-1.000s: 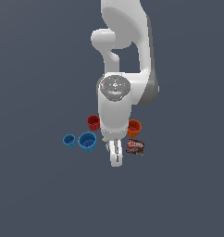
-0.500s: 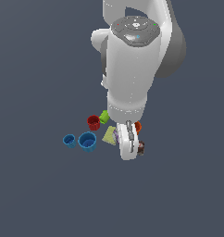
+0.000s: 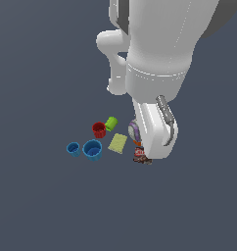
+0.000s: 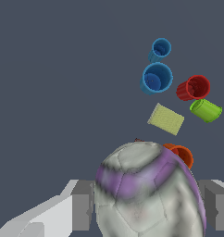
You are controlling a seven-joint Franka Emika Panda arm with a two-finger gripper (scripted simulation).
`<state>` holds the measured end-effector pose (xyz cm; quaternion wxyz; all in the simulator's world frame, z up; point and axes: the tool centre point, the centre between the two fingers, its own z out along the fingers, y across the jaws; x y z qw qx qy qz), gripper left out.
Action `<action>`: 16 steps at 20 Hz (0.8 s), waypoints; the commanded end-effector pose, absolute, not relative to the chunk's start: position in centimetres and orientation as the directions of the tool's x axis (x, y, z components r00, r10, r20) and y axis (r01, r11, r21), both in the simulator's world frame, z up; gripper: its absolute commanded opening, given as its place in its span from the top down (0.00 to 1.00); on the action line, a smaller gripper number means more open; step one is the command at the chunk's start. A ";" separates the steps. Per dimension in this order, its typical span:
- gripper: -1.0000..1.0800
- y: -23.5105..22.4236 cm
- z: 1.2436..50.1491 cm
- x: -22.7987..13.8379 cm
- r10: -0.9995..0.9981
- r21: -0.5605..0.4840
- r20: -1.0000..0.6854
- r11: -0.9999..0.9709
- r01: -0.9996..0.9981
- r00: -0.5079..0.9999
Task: Pick up a designated object from a clutter of objects.
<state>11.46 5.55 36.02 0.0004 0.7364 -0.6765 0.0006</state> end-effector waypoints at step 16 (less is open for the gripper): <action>1.00 7.1 42.2 12.9 -0.996 0.000 0.000 -0.086 -0.996 0.086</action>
